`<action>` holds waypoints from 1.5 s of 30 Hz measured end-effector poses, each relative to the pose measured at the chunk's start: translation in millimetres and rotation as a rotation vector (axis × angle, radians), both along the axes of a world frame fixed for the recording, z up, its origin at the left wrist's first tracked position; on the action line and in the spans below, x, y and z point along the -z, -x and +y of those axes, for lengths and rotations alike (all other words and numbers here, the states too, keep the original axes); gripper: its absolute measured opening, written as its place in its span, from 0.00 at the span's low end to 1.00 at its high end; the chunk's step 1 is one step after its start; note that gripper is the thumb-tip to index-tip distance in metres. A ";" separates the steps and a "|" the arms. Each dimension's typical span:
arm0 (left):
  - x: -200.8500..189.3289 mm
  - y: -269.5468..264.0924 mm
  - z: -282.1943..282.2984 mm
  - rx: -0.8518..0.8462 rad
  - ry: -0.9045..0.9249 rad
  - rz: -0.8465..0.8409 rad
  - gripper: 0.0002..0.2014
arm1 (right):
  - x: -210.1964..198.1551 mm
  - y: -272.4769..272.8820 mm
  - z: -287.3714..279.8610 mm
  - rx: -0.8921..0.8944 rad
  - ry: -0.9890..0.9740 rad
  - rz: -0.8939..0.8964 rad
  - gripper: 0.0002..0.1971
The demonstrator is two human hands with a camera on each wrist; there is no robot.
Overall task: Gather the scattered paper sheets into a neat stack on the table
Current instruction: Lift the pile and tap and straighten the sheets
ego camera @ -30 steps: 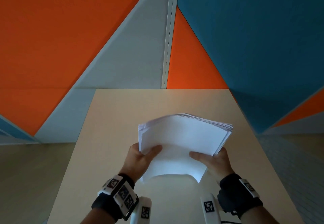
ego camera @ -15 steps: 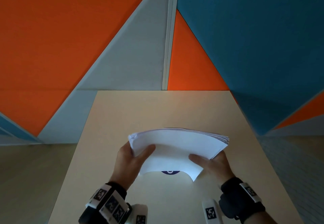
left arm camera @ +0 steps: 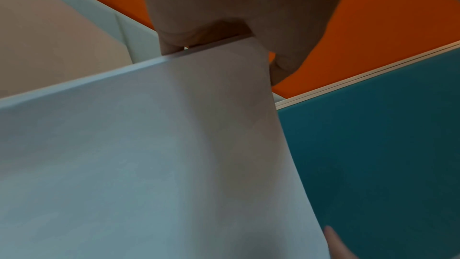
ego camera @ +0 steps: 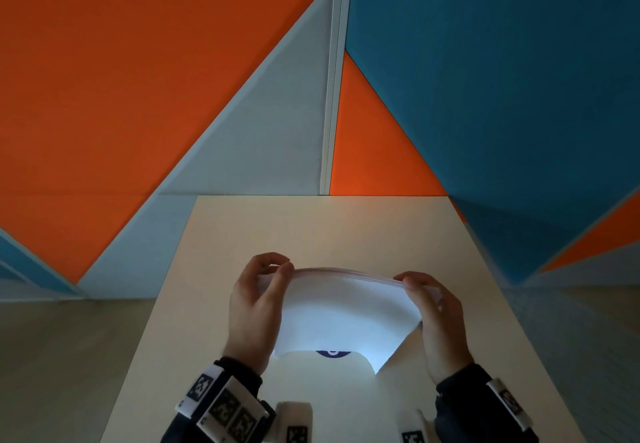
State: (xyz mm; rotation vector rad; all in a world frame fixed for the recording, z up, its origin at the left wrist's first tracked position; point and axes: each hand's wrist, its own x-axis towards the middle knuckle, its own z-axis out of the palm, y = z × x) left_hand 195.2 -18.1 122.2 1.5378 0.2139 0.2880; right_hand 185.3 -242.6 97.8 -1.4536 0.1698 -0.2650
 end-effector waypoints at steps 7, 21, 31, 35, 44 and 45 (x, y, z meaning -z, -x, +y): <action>-2.1 -0.1 -0.9 0.008 -0.036 -0.004 0.05 | -5.8 -6.2 1.5 -0.009 0.020 -0.023 0.13; 2.9 -11.3 8.6 0.118 -0.023 -0.021 0.14 | -6.7 -15.3 0.6 0.009 0.078 -0.054 0.11; 7.9 -12.9 21.8 0.266 -0.099 0.000 0.07 | -3.8 -9.8 -9.7 -0.129 0.177 -0.037 0.20; 13.4 -16.1 23.6 0.309 0.049 0.016 0.05 | -6.7 -10.3 -13.1 -0.162 0.160 0.021 0.15; 9.5 -15.2 19.9 0.462 0.059 0.082 0.13 | -11.0 -16.1 -11.7 -0.196 0.178 0.072 0.09; 7.5 -13.9 20.1 0.483 0.050 0.082 0.12 | -11.3 -17.4 -13.6 -0.196 0.183 0.076 0.07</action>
